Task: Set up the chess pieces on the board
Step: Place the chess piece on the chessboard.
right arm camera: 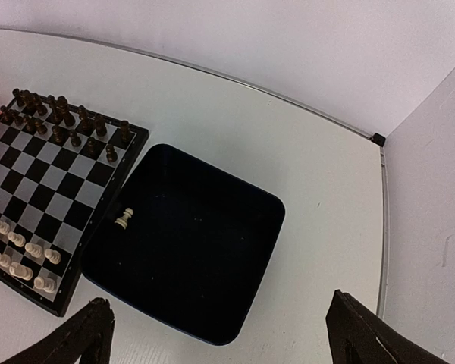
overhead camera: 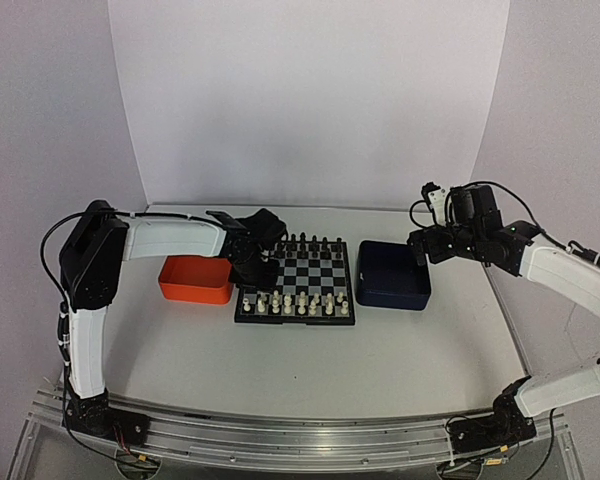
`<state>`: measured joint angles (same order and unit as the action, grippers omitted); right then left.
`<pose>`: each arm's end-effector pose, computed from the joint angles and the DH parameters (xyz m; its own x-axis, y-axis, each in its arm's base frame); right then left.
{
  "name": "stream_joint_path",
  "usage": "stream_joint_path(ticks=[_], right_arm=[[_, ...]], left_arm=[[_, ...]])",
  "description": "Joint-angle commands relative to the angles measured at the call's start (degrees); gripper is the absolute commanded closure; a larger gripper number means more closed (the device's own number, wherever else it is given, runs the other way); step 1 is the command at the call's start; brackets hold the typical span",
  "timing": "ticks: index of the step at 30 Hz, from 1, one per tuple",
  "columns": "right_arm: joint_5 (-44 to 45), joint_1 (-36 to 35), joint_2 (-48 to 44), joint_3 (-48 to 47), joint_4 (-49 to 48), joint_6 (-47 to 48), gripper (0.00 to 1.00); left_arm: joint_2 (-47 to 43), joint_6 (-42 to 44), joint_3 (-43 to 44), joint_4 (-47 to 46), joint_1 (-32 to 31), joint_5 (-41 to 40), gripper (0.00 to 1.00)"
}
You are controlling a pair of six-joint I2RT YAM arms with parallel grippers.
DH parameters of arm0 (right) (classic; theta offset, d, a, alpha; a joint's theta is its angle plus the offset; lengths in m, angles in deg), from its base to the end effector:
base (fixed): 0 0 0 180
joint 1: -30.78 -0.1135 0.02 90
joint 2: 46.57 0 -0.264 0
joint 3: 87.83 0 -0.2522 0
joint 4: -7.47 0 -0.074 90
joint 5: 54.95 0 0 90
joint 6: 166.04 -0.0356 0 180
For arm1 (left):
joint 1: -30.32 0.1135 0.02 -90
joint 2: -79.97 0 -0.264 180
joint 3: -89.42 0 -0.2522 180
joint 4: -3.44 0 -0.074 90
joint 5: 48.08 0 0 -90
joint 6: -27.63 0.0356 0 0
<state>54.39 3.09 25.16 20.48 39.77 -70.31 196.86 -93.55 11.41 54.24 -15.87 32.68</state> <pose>0.2537 0.1198 0.3065 -0.4523 -0.3437 -0.8230 -0.2370 0.9359 -0.2606 0.3004 -0.3049 0.1846 -0.8849 0.1843 -0.4278 0.2436 0.9659 -0.0878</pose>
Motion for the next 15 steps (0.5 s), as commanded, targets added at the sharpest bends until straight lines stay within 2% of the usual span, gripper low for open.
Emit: stream_joint_path(ticks=[1,3,8,11,15], right_arm=[[-0.6,-0.1,-1.1,0.2,0.1,-0.9,0.04],[-1.1,-0.1,-0.8,0.0,0.1,-1.3,0.04],[-3.0,0.0,1.2,-1.3,0.4,-3.3,0.02],[-12.9,1.7,3.9,-3.5,2.3,1.0,0.02],[-31.8,10.3,10.6,-9.0,4.4,4.1,0.02]], left_arm=[[-7.4,0.8,5.0,0.1,-0.1,-3.5,0.52],[-9.8,1.3,6.0,0.0,0.0,-4.8,0.41],[-16.1,4.1,7.0,-4.1,0.0,-5.9,0.01],[-18.2,6.0,7.3,-7.3,0.1,-5.7,0.0],[-19.8,8.7,6.1,-12.5,0.5,-4.9,0.0]])
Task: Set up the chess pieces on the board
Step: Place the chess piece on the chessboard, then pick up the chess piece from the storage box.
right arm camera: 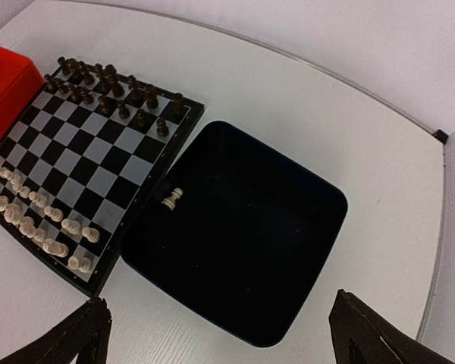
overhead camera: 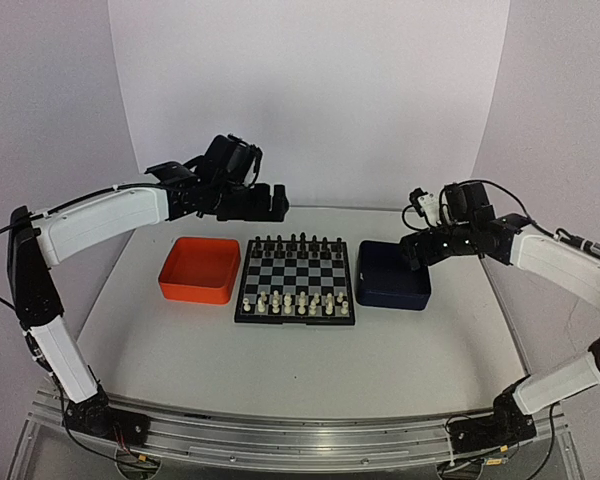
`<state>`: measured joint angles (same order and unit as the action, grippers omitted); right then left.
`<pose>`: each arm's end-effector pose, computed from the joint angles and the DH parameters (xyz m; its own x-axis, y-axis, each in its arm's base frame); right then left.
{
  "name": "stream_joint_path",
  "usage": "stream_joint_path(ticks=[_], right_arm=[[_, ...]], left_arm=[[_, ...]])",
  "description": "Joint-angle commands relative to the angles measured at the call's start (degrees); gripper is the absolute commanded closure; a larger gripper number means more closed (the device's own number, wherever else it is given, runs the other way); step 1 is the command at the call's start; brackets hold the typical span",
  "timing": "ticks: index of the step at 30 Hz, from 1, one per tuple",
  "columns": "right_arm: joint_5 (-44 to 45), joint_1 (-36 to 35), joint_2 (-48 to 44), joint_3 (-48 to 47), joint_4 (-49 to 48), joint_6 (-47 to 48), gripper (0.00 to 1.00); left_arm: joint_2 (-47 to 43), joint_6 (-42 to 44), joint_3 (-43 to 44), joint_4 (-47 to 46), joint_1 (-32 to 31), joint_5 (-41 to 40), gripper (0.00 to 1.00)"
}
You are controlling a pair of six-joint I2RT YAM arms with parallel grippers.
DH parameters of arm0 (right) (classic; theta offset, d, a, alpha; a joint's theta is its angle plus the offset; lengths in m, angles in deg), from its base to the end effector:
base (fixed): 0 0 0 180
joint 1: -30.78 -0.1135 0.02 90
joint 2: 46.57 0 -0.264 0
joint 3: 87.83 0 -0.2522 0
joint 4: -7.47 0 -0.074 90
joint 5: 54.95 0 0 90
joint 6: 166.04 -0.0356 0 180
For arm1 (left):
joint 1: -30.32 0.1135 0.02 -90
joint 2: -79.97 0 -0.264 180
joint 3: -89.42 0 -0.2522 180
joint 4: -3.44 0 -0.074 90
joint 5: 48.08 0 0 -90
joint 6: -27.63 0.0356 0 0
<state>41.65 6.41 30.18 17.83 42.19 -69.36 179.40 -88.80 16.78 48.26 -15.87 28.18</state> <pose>0.2737 0.1195 0.2939 -0.5081 -0.3570 -0.7838 -0.3882 0.9073 -0.1616 0.2829 -0.2827 0.3435 -0.6256 0.0276 -0.7797 0.3250 0.9177 -0.2283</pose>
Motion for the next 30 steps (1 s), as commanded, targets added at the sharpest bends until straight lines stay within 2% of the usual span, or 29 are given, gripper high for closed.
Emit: stream_joint_path(ticks=[1,4,7,10,13,18,21,25,30], right_arm=[[-23.4,8.9,8.0,-8.5,2.4,3.6,0.02],[-29.2,11.0,14.1,-15.2,9.9,14.7,0.02],[-31.2,11.4,18.1,-16.9,14.4,27.3,0.02],[-29.8,12.8,22.2,-20.6,17.3,33.1,0.02],[-29.4,13.7,26.3,-22.5,18.9,38.8,0.02],[-28.7,13.7,34.2,-27.3,18.9,41.7,0.04],[-28.7,13.7,39.9,-32.3,19.0,37.6,0.07],[-31.9,13.6,43.6,-33.3,18.3,40.8,0.08],[-36.6,13.7,48.2,-35.1,17.9,44.6,0.1]], left_arm=[[-2.5,4.4,0.5,-7.8,0.8,0.1,0.0],[-1.7,6.0,0.1,-10.7,2.5,2.6,0.0],[0.2,5.6,-0.2,-13.1,5.9,6.6,0.0],[2.5,4.0,0.4,-15.5,10.0,11.4,0.0],[5.2,3.2,3.5,-14.0,11.1,8.8,0.0],[10.7,3.2,11.2,-9.6,11.3,7.2,0.0],[14.0,3.4,15.2,-9.3,11.5,5.5,0.0],[18.4,4.8,20.0,-12.8,12.1,6.1,0.0],[24.0,5.6,26.5,-11.4,13.0,6.6,0.0]])
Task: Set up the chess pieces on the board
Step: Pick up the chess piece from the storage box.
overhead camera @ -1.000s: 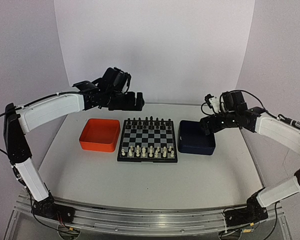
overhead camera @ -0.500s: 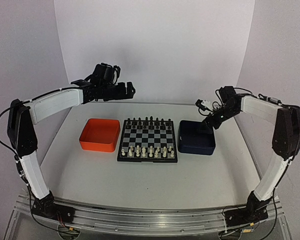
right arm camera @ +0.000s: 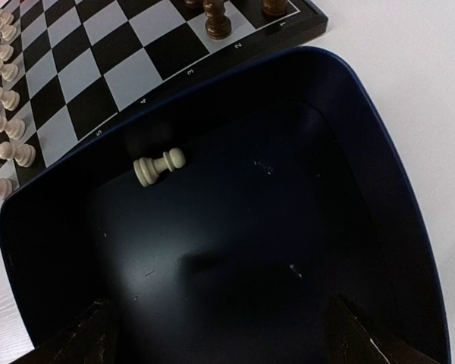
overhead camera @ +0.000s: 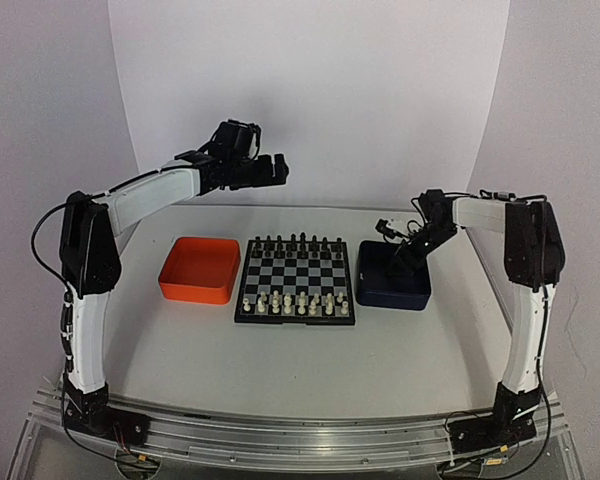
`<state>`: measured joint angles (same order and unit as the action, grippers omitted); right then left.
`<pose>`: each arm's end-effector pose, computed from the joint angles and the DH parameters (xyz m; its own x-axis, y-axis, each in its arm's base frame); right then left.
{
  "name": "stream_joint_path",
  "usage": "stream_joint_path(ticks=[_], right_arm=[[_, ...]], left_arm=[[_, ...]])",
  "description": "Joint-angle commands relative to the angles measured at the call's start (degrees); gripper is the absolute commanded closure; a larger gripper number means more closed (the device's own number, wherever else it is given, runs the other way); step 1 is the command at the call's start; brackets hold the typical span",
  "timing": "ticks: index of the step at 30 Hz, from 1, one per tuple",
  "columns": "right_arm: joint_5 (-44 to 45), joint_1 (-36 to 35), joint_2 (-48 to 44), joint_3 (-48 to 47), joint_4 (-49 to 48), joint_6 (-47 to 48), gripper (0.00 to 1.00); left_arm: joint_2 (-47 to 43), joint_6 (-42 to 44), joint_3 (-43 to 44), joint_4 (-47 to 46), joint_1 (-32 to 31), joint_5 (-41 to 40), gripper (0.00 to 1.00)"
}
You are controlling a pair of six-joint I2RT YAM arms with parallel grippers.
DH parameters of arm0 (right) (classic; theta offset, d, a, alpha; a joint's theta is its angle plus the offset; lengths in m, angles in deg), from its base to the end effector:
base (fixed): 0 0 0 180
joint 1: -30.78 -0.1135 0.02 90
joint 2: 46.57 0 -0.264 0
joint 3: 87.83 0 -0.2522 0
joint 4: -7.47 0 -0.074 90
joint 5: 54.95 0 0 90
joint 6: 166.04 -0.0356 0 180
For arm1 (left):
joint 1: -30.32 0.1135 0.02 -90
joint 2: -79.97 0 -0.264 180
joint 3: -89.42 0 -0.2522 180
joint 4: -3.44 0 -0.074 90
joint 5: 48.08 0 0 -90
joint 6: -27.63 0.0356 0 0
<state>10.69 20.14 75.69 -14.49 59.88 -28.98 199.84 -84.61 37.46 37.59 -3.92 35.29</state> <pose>0.4333 0.0964 0.1702 -0.3866 -0.7512 -0.5351 -0.8851 0.4652 -0.0136 0.4152 -0.2776 0.3304 -0.5143 -0.1048 -0.8512 0.3008 0.9074 -0.2934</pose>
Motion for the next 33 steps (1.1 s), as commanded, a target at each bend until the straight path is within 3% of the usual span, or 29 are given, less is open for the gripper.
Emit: stream_joint_path(ticks=[1,10,21,33], right_arm=[[-6.0,0.0,3.0,-2.9,-0.4,4.6,0.1],[-12.9,-0.5,4.5,-0.7,-8.9,12.1,0.1],[-15.9,-3.0,5.5,1.1,-11.8,22.2,0.13],[-15.1,-3.9,6.8,1.7,-12.0,20.7,0.17]], left_arm=[[4.4,1.2,6.4,-0.5,1.2,0.0,0.0],[5.2,2.1,5.8,-0.6,1.7,2.3,0.0],[4.7,5.0,2.8,-2.6,1.8,6.3,0.0],[7.1,5.5,5.1,-0.9,1.8,8.6,0.0]])
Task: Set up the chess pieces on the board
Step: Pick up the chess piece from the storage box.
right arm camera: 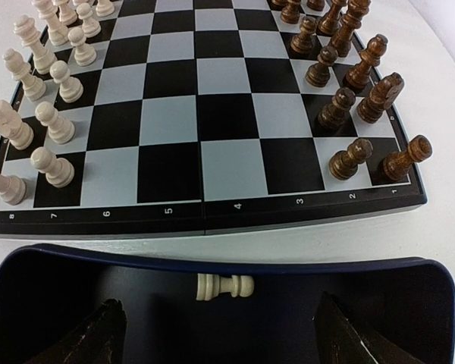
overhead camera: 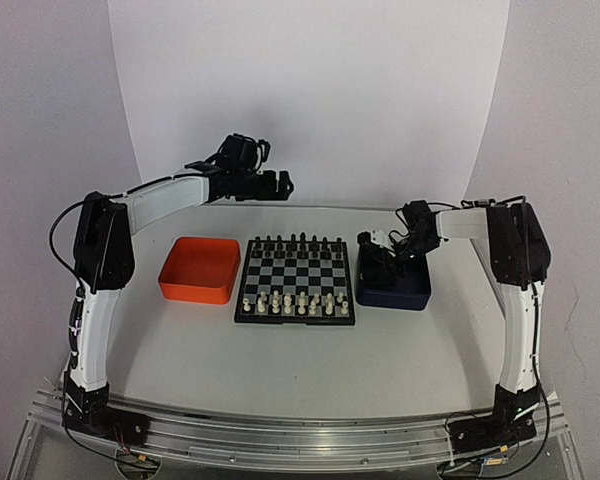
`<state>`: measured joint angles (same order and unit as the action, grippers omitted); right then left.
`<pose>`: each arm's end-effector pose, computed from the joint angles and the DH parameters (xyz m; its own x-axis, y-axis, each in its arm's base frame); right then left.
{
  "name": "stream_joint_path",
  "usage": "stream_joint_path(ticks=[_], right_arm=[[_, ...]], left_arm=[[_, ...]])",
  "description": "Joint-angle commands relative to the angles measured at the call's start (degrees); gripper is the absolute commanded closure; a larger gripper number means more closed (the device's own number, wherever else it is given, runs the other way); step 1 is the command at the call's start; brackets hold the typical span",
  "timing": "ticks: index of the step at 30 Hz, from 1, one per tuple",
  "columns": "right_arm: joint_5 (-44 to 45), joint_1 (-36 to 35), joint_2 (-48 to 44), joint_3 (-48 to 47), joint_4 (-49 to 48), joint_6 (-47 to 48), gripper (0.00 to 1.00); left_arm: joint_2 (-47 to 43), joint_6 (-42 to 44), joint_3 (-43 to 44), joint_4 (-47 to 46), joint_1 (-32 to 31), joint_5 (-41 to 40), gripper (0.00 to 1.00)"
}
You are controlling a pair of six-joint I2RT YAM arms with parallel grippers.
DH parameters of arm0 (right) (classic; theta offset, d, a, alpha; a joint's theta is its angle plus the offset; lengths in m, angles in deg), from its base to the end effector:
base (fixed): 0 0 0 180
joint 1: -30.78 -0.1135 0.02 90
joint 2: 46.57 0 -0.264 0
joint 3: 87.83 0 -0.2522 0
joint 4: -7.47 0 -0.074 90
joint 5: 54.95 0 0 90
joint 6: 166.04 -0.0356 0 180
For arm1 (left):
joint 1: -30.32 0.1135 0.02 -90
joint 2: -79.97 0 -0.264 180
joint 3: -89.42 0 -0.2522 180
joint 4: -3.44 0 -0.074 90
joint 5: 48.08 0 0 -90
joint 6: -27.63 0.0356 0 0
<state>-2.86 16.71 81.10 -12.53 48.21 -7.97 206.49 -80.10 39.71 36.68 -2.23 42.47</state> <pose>0.4397 0.1327 0.1325 0.0980 -0.7300 -0.6764 -0.9770 0.0589 -0.2051 0.4417 -0.2823 0.2883 -0.5610 -0.0032 -0.8278 0.3929 0.8792 -0.2696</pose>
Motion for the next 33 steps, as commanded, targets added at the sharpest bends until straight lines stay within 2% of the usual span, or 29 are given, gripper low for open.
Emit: stream_joint_path(ticks=[1,17,33], right_arm=[[-1.4,-0.5,1.6,-0.3,-0.3,-0.7,0.18],[-5.9,-0.6,3.7,-2.0,-1.1,-6.5,0.21],[-5.8,-0.6,5.7,-3.2,-1.2,-8.0,0.23]], left_arm=[[0.5,1.0,3.1,0.2,0.1,1.4,0.0],[1.5,0.0,3.2,1.5,0.1,1.5,0.01],[3.5,0.3,5.2,2.7,0.4,2.8,0.0]])
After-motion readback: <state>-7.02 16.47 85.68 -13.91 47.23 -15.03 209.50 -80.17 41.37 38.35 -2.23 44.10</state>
